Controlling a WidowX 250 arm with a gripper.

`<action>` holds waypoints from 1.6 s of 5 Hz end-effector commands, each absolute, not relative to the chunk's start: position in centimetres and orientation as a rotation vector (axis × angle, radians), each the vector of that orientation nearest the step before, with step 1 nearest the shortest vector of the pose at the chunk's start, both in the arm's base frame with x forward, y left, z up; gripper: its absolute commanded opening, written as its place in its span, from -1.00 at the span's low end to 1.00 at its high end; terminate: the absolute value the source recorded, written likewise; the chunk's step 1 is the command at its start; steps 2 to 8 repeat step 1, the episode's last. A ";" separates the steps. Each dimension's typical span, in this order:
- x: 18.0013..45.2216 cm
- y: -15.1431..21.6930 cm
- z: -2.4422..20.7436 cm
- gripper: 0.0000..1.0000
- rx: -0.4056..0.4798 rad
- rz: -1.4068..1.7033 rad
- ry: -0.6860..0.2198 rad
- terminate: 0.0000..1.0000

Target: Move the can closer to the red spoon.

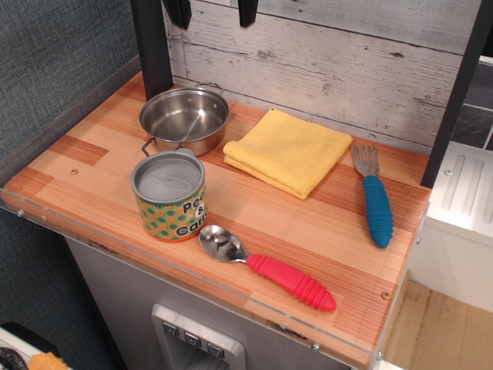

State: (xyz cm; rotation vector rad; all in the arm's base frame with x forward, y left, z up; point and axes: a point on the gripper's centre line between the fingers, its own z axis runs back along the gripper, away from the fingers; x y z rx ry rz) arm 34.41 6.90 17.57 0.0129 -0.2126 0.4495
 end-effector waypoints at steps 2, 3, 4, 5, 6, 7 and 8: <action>33.5 7.7 19.7 1.00 0.010 0.458 -0.275 1.00; 33.5 7.7 19.7 1.00 0.010 0.458 -0.275 1.00; 33.5 7.7 19.7 1.00 0.010 0.458 -0.275 1.00; 33.5 7.7 19.7 1.00 0.010 0.458 -0.275 1.00; 33.5 7.7 19.7 1.00 0.010 0.458 -0.275 1.00; 33.5 7.7 19.7 1.00 0.010 0.458 -0.275 1.00; 33.5 7.7 19.7 1.00 0.010 0.458 -0.275 1.00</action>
